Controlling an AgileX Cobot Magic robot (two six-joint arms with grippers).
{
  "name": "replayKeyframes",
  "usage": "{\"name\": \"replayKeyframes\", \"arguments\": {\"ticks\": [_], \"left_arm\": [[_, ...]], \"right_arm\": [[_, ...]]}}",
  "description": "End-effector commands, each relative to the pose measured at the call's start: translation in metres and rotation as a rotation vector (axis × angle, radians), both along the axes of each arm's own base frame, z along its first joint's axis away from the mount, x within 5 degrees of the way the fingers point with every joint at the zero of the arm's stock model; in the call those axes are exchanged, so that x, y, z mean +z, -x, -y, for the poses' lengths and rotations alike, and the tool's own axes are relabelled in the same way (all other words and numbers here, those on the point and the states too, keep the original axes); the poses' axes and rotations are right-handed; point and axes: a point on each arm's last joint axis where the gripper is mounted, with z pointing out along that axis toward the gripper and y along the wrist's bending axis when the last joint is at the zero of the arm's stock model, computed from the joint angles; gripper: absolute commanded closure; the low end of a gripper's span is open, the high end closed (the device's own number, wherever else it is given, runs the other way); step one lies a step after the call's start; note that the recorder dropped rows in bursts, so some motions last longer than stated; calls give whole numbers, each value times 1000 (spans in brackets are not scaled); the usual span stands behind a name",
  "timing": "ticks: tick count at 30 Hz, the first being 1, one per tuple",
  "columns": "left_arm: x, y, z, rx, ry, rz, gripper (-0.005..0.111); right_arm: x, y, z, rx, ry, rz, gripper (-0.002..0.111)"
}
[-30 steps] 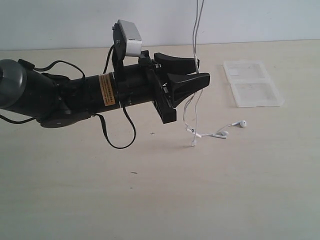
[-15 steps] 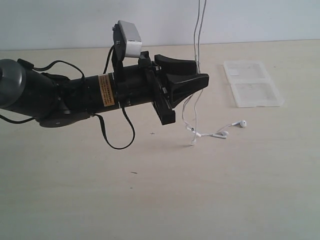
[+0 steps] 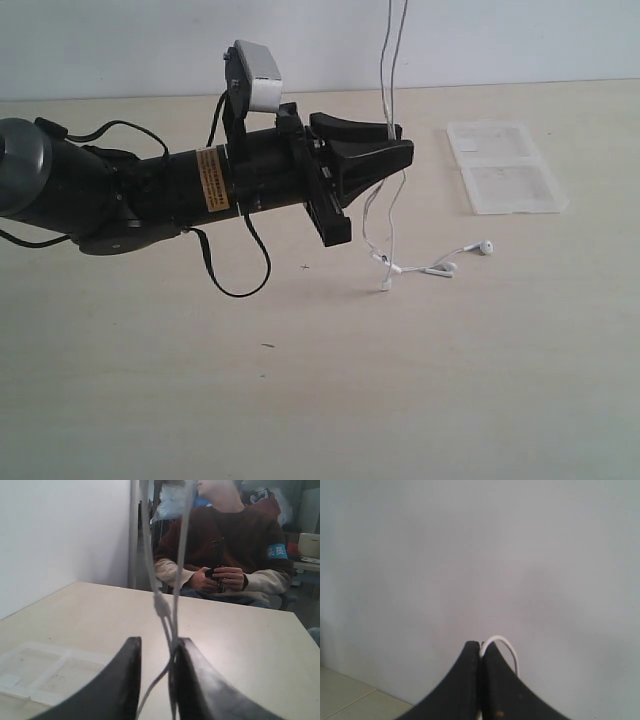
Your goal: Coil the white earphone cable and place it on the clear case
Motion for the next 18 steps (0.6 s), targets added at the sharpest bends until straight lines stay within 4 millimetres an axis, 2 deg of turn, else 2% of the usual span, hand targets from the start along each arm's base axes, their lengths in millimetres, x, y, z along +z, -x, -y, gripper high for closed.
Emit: {"name": "replayKeyframes", "arguments": {"ticks": [1,2,10,14,18], "left_arm": [[7,0,-1,4,30,8,104],[7,0,-1,2,27,13,107],[7,-4,-7,19,25,15,107],[6,-7,-14,15,20,-8,107],[5,-9,-19,16,18,-24,107]], "right_arm": [[3,1,1,-3,-1,12,108],[3,1,1,-4,0,12,108],[5,3,3,-7,6,25,108],[10,8,12,-35,0,20,108],[12,10,27,-143,50,7,108]]}}
